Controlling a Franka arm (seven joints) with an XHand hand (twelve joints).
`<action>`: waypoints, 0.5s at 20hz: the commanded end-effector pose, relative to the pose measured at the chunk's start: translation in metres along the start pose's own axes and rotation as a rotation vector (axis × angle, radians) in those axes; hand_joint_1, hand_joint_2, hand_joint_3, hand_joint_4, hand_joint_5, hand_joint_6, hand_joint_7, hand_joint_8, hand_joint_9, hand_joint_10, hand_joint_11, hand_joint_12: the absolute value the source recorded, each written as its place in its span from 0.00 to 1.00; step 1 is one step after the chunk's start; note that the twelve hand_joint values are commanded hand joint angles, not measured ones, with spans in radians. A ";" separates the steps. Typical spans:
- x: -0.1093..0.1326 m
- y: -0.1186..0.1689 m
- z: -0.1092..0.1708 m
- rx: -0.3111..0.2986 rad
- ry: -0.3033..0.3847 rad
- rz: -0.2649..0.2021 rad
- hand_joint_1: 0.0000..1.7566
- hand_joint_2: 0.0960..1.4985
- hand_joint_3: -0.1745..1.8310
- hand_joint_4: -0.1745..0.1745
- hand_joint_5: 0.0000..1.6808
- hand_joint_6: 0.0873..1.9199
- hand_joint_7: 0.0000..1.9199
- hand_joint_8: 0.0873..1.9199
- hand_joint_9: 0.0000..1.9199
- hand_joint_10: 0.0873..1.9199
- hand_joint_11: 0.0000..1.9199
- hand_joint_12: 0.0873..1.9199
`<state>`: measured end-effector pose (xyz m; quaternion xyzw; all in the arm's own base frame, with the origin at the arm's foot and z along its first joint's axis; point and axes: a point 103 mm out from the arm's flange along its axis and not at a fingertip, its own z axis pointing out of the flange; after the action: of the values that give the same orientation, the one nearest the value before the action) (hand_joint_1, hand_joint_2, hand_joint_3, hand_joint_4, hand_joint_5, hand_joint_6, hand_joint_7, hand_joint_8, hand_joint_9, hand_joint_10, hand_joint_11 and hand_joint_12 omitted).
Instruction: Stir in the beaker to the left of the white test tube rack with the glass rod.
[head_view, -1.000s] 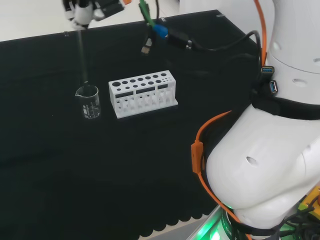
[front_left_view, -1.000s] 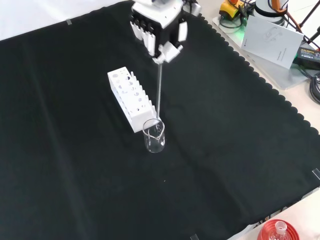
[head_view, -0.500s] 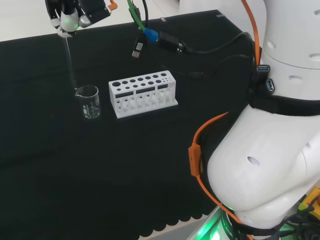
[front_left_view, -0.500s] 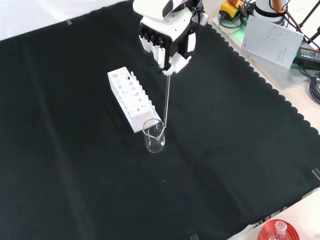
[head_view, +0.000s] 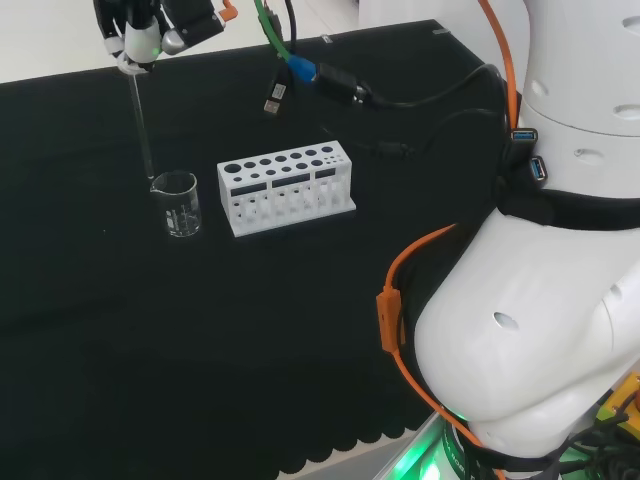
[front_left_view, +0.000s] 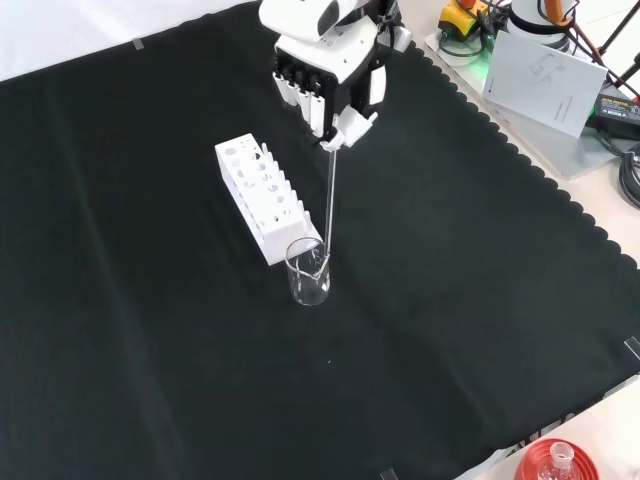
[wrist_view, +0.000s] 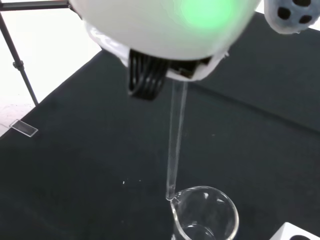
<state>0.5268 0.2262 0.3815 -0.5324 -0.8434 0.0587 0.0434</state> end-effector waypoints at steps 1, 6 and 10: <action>-0.011 0.000 0.004 0.004 0.016 0.013 0.76 0.26 0.55 0.00 0.77 0.30 0.81 0.19 0.95 0.00 0.88 0.16; -0.024 -0.001 0.011 0.014 0.019 0.025 0.76 0.26 0.55 0.00 0.77 0.30 0.81 0.19 0.95 0.00 0.88 0.16; -0.027 -0.001 0.014 0.019 0.020 0.020 0.76 0.26 0.55 0.00 0.77 0.30 0.81 0.19 0.95 0.00 0.88 0.16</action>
<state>0.5353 0.2038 0.3695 -0.5415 -0.8367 0.0609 0.0551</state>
